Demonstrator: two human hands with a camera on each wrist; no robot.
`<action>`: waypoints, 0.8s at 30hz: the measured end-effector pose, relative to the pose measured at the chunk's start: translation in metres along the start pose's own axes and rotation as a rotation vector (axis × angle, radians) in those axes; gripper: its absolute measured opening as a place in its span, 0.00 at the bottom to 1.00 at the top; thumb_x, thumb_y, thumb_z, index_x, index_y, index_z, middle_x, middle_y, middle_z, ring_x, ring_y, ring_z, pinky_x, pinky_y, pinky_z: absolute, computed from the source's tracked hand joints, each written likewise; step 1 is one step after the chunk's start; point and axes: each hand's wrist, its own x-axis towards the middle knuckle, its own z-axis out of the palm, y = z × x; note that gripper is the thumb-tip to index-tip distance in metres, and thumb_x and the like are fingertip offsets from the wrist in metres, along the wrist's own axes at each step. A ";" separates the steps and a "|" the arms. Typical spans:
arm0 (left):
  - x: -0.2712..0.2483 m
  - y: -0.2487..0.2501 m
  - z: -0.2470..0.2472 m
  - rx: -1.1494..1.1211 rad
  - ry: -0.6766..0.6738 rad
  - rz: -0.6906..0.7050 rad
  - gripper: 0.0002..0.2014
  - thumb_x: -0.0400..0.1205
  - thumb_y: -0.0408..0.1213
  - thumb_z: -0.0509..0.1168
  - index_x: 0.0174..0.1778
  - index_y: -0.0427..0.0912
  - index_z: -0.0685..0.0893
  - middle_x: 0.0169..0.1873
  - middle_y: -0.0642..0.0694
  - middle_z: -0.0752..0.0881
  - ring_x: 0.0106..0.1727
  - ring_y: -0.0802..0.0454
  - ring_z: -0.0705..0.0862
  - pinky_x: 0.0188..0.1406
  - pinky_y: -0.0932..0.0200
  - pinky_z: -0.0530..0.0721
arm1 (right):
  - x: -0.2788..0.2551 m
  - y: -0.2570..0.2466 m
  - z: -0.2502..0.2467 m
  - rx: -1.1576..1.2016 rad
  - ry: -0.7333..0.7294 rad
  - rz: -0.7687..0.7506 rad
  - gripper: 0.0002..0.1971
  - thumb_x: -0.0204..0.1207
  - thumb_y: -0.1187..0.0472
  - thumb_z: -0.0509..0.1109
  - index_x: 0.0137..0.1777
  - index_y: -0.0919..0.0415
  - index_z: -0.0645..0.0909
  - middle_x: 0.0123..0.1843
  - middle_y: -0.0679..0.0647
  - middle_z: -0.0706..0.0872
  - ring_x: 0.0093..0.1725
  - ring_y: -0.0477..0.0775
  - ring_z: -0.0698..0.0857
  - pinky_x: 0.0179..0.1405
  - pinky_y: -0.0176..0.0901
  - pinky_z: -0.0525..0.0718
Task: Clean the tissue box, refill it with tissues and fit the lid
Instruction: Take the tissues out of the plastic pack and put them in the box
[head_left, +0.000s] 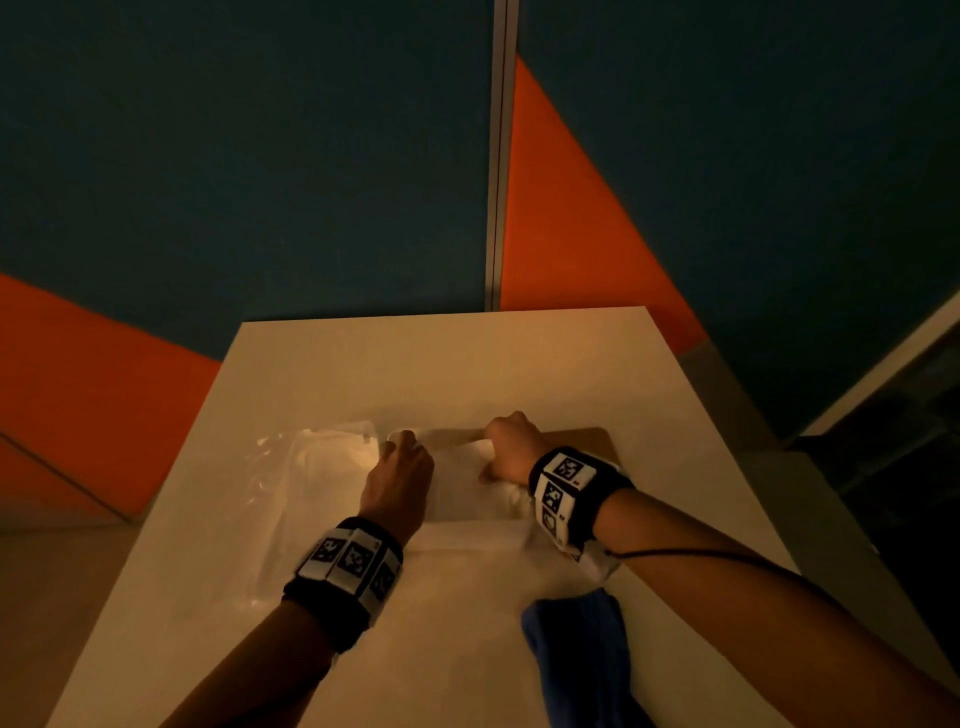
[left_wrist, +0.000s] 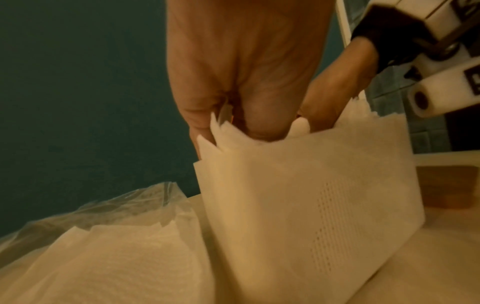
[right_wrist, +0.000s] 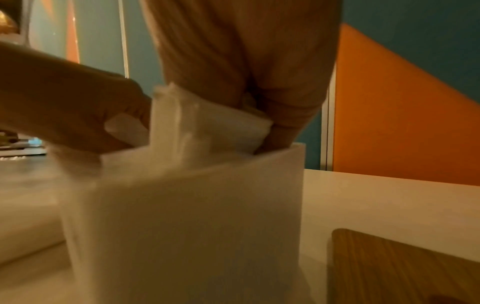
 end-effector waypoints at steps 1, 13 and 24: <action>0.000 0.001 -0.001 -0.001 -0.013 -0.003 0.14 0.79 0.27 0.59 0.60 0.32 0.78 0.67 0.36 0.72 0.67 0.37 0.73 0.57 0.48 0.81 | -0.001 -0.002 0.002 -0.017 0.001 -0.013 0.31 0.72 0.56 0.77 0.73 0.65 0.75 0.72 0.67 0.73 0.68 0.68 0.79 0.66 0.52 0.79; -0.012 -0.005 -0.031 0.091 0.121 0.017 0.32 0.68 0.37 0.78 0.67 0.30 0.77 0.66 0.34 0.79 0.63 0.37 0.82 0.49 0.55 0.87 | -0.038 -0.005 -0.030 -0.263 0.133 -0.257 0.23 0.72 0.61 0.76 0.66 0.64 0.78 0.67 0.60 0.73 0.66 0.61 0.76 0.59 0.52 0.83; 0.001 0.000 0.005 0.286 -0.169 0.083 0.19 0.84 0.35 0.55 0.72 0.36 0.71 0.77 0.36 0.65 0.79 0.38 0.63 0.71 0.51 0.76 | -0.036 -0.012 0.008 -0.324 -0.094 -0.180 0.16 0.83 0.71 0.58 0.68 0.73 0.77 0.71 0.69 0.77 0.70 0.67 0.77 0.68 0.54 0.76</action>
